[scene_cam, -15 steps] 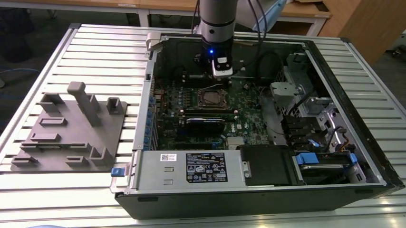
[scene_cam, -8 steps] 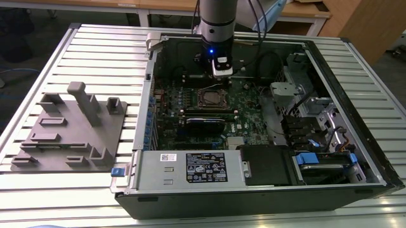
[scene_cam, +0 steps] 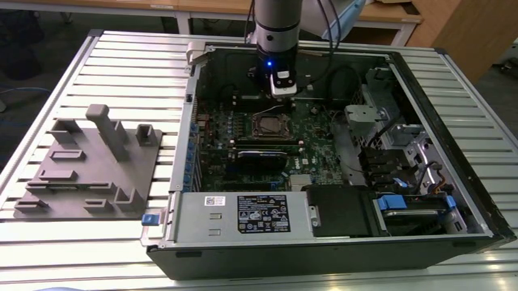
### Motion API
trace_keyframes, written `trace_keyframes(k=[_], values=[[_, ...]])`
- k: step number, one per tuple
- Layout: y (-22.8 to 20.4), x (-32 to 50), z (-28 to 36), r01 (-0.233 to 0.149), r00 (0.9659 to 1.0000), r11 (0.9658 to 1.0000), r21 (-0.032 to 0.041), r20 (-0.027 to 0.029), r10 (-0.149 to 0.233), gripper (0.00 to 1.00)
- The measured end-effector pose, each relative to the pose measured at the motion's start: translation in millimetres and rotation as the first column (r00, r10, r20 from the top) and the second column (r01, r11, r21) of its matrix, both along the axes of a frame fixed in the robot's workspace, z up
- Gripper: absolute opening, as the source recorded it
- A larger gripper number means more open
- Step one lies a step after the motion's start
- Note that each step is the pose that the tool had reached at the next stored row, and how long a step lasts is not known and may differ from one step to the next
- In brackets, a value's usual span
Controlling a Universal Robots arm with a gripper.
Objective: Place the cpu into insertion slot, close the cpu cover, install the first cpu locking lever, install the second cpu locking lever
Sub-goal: 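Install the first cpu locking lever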
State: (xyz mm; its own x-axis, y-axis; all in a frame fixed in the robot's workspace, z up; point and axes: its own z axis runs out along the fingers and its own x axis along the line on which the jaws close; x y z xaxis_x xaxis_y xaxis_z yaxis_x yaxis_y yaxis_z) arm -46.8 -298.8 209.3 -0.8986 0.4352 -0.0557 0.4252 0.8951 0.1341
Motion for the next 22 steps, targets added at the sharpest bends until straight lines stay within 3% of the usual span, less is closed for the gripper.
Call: trace_keyframes(k=[6, 16, 22], values=[[0.0, 0.0, 5.8, 0.0, 1.0, 1.0, 0.0004, 0.0, 0.0, 0.11], [2.9, -0.8, 6.9, 0.0, 1.0, 1.0, 0.0068, -0.0001, 0.0, 0.11], [2.9, -0.9, 14.4, 0.0, 1.0, 1.0, 0.0073, -0.0001, 0.0, 0.11]])
